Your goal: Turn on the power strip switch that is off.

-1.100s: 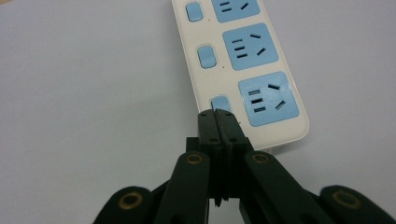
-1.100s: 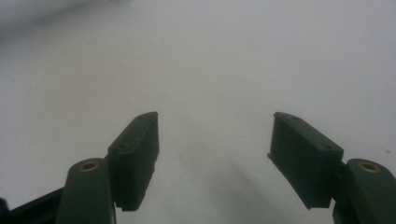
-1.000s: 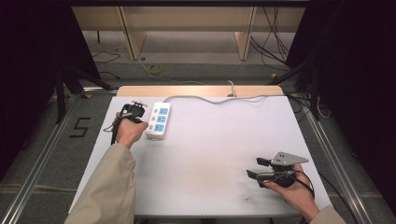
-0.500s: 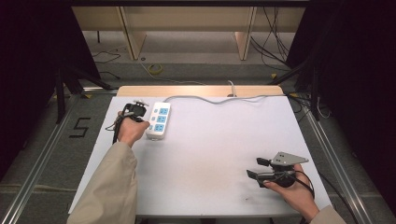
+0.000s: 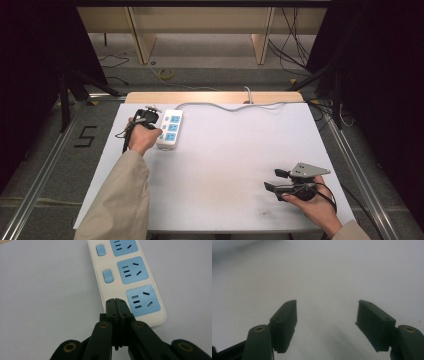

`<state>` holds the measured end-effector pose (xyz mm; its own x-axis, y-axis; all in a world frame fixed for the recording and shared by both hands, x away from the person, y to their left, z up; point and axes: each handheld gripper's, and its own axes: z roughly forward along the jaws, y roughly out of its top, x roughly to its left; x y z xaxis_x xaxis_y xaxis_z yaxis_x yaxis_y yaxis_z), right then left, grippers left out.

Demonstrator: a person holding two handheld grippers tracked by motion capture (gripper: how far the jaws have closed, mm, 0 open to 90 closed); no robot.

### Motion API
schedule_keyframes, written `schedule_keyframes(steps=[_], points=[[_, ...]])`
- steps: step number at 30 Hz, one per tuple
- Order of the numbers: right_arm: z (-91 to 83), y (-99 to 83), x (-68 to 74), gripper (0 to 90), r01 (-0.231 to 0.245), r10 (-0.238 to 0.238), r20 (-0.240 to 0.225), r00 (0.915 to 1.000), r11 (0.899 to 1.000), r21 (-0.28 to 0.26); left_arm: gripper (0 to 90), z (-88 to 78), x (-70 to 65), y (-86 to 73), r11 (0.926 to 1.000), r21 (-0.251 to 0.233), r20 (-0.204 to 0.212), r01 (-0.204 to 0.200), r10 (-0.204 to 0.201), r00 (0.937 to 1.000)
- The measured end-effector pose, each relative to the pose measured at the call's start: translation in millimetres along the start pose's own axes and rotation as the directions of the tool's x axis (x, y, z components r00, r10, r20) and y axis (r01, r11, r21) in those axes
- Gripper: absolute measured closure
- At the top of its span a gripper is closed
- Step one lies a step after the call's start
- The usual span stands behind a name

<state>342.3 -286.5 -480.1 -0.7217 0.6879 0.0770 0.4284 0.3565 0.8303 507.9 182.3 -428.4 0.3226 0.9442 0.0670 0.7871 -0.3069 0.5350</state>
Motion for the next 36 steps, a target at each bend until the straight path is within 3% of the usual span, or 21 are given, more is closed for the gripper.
schedule_keyframes(steps=[36], points=[[0.0, -0.2, -0.5, 33.6, 0.001, -0.001, -0.003, 1.0000, 1.000, -0.001, 89.8, 13.9, -4.2, 3.1, 0.9999, 0.009, -0.007, 0.006, -0.006, 1.0000]])
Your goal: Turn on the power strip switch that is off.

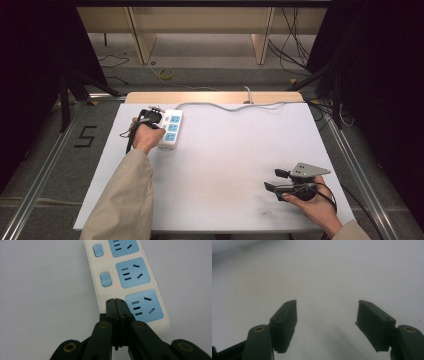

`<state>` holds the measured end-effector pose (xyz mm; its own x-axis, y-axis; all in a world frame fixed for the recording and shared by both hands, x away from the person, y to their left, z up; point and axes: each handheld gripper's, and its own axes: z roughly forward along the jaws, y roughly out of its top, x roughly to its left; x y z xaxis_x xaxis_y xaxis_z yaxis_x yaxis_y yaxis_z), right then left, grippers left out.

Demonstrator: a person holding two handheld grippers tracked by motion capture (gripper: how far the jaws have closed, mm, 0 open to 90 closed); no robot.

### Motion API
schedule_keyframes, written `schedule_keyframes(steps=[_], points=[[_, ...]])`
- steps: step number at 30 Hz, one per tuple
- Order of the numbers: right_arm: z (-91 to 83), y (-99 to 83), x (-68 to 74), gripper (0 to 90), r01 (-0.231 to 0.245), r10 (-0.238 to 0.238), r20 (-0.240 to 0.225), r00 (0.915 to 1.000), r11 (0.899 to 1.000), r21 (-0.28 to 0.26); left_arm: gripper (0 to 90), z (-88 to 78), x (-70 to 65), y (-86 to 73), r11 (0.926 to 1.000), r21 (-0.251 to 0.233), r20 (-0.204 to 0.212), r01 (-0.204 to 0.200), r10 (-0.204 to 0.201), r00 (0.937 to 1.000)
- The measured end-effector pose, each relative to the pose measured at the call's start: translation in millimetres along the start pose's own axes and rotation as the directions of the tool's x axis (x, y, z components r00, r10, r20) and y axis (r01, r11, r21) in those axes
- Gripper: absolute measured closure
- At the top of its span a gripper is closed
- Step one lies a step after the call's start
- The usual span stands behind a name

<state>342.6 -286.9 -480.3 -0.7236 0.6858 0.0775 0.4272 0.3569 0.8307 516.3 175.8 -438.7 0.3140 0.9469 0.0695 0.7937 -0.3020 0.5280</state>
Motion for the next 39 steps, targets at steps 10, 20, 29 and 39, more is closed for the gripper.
schedule_keyframes(steps=[10, 20, 29, 39], points=[[0.0, 0.0, 0.2, 33.6, -0.002, 0.002, -0.001, 1.0000, 1.000, 0.002, 89.8, 2.5, -0.7, 0.5, 1.0000, 0.007, -0.005, -0.002, 0.002, 1.0000], [-0.2, -0.1, 0.0, 33.6, 0.000, 0.000, -0.002, 1.0000, 1.000, 0.000, 89.8, 5.4, -2.3, 1.5, 1.0000, 0.000, -0.003, 0.000, 0.000, 1.0000], [-0.2, 0.0, 0.3, 33.6, 0.002, -0.002, -0.003, 1.0000, 1.000, 0.001, 89.8, 5.6, -2.7, 1.6, 1.0000, 0.005, -0.013, 0.001, -0.001, 0.9999], [-0.2, 0.1, 0.5, 33.5, 0.003, -0.003, -0.004, 1.0000, 1.000, 0.002, 89.8, 6.4, -3.3, 1.9, 0.9999, 0.011, -0.014, 0.003, -0.003, 0.9999]])
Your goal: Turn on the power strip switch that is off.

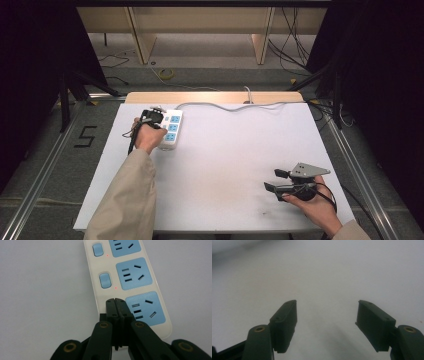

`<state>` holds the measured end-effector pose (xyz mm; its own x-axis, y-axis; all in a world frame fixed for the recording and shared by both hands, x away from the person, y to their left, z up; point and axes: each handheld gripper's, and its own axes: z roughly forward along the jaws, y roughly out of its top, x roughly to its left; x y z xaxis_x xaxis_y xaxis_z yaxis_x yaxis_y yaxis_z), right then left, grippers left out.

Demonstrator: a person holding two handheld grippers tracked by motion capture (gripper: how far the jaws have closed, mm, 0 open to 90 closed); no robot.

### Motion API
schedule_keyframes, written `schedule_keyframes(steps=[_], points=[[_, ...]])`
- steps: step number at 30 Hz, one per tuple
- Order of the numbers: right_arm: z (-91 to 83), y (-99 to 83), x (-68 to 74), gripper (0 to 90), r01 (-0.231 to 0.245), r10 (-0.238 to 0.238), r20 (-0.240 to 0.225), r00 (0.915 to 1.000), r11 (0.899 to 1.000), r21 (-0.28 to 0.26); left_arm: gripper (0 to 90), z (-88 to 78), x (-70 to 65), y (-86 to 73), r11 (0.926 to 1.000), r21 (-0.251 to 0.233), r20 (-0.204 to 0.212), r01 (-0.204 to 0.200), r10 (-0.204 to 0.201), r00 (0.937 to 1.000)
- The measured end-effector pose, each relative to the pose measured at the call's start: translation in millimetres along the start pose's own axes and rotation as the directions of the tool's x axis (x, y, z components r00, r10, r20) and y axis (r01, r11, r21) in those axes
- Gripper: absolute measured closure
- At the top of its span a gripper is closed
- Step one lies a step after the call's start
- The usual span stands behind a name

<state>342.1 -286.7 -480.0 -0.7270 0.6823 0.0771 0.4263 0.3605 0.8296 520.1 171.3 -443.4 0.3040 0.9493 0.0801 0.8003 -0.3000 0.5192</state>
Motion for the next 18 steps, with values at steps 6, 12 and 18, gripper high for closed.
schedule_keyframes(steps=[6, 12, 18], points=[[0.1, 0.1, 0.2, 33.6, 0.000, 0.000, 0.000, 1.0000, 1.000, 0.000, 89.8, 0.9, -2.3, 0.6, 1.0000, 0.004, -0.008, -0.007, 0.007, 0.9999], [-0.1, 0.1, 0.1, 33.6, 0.001, -0.001, -0.001, 1.0000, 1.000, -0.001, 89.9, 1.1, -3.1, 1.2, 0.9999, 0.010, -0.015, 0.000, 0.000, 0.9999], [0.2, 0.3, 0.4, 33.6, 0.001, -0.001, -0.002, 1.0000, 1.000, -0.002, 89.9, 1.7, -3.9, 1.4, 0.9999, 0.011, -0.020, -0.004, 0.004, 0.9998]])
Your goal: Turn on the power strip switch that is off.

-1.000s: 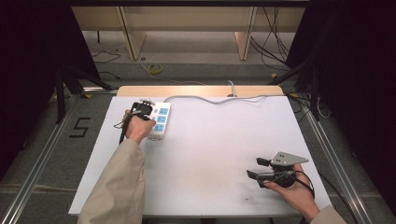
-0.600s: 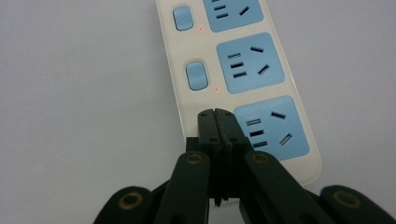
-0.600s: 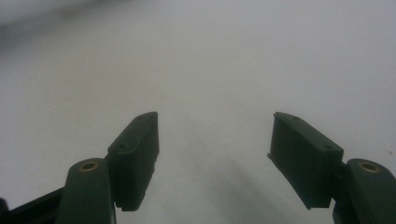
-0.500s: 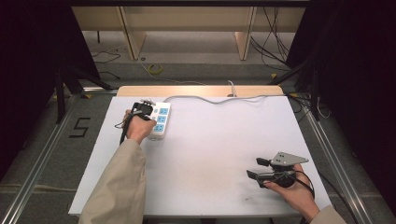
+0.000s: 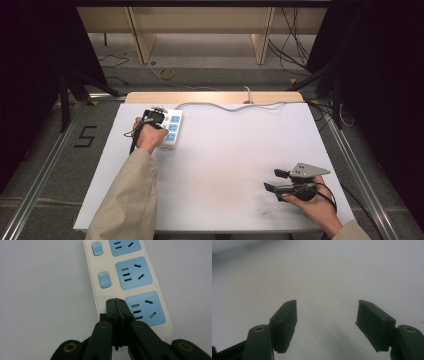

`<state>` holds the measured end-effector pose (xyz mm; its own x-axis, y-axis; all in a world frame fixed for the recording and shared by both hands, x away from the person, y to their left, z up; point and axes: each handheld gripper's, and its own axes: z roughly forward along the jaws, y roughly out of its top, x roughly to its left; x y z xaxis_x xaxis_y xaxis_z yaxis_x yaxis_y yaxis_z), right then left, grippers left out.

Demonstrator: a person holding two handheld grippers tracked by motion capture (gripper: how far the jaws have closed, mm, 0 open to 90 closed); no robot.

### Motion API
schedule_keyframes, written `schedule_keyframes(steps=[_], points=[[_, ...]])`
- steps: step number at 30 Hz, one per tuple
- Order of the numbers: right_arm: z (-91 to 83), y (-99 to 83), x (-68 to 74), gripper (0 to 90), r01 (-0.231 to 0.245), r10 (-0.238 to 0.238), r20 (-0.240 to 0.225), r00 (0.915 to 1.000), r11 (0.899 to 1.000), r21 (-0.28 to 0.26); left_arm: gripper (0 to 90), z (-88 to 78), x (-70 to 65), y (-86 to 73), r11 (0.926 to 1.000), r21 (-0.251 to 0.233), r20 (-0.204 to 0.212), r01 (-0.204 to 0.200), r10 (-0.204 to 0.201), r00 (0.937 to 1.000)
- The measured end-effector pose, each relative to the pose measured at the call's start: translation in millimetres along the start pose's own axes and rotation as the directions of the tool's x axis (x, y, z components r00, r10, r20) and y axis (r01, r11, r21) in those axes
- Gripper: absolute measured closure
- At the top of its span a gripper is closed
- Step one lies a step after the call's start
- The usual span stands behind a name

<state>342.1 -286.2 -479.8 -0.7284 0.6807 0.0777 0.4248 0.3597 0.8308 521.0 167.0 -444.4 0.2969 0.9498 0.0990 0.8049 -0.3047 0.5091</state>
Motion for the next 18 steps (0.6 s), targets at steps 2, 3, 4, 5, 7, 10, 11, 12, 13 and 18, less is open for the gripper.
schedule_keyframes(steps=[2, 3, 4, 5, 7, 10, 11, 12, 13, 18], points=[[0.0, -0.1, -0.1, 33.6, 0.000, 0.000, -0.001, 1.0000, 1.000, 0.000, 89.9, -0.1, -0.8, 0.5, 0.9999, 0.007, -0.007, -0.015, 0.015, 0.9999], [0.0, -0.1, -0.1, 33.5, 0.001, -0.001, -0.001, 1.0000, 1.000, 0.001, 90.0, -0.1, -1.1, 0.7, 0.9998, 0.009, -0.009, -0.019, 0.019, 0.9998], [0.0, -0.1, -0.1, 33.6, 0.000, 0.000, -0.001, 1.0000, 1.000, 0.000, 89.9, -0.1, -1.0, 0.8, 0.9998, 0.011, -0.009, -0.019, 0.019, 0.9998], [0.1, -0.1, -0.1, 33.6, 0.001, -0.001, -0.001, 1.0000, 1.000, 0.001, 90.0, -0.1, -0.9, 0.9, 0.9998, 0.012, -0.008, -0.015, 0.016, 0.9998], [0.3, 0.0, 0.1, 33.6, 0.001, -0.001, -0.001, 1.0000, 1.000, 0.001, 90.0, -0.1, -1.3, 0.9, 0.9998, 0.012, -0.011, -0.014, 0.015, 0.9998], [0.4, -0.1, 0.2, 33.6, 0.001, -0.001, -0.001, 1.0000, 1.000, 0.001, 90.0, 0.2, -2.8, 1.0, 0.9999, 0.010, -0.020, -0.013, 0.013, 0.9997], [0.4, -0.1, 0.3, 33.5, 0.001, -0.001, -0.001, 1.0000, 1.000, 0.001, 90.0, 0.3, -3.1, 1.0, 0.9999, 0.010, -0.022, -0.014, 0.014, 0.9997], [0.3, 0.0, 0.4, 33.5, 0.001, -0.001, -0.001, 1.0000, 1.000, 0.001, 90.0, 0.4, -3.2, 1.0, 0.9999, 0.010, -0.022, -0.013, 0.013, 0.9997], [0.1, 0.0, 0.6, 33.6, 0.000, 0.000, -0.001, 1.0000, 1.000, 0.002, 90.0, 0.4, -3.0, 1.0, 0.9999, 0.011, -0.021, -0.010, 0.010, 0.9997], [-0.1, 0.0, 0.5, 33.6, 0.000, 0.000, -0.002, 1.0000, 1.000, 0.002, 90.0, 0.2, -1.0, 0.9, 0.9999, 0.016, -0.012, -0.002, 0.003, 0.9999]])
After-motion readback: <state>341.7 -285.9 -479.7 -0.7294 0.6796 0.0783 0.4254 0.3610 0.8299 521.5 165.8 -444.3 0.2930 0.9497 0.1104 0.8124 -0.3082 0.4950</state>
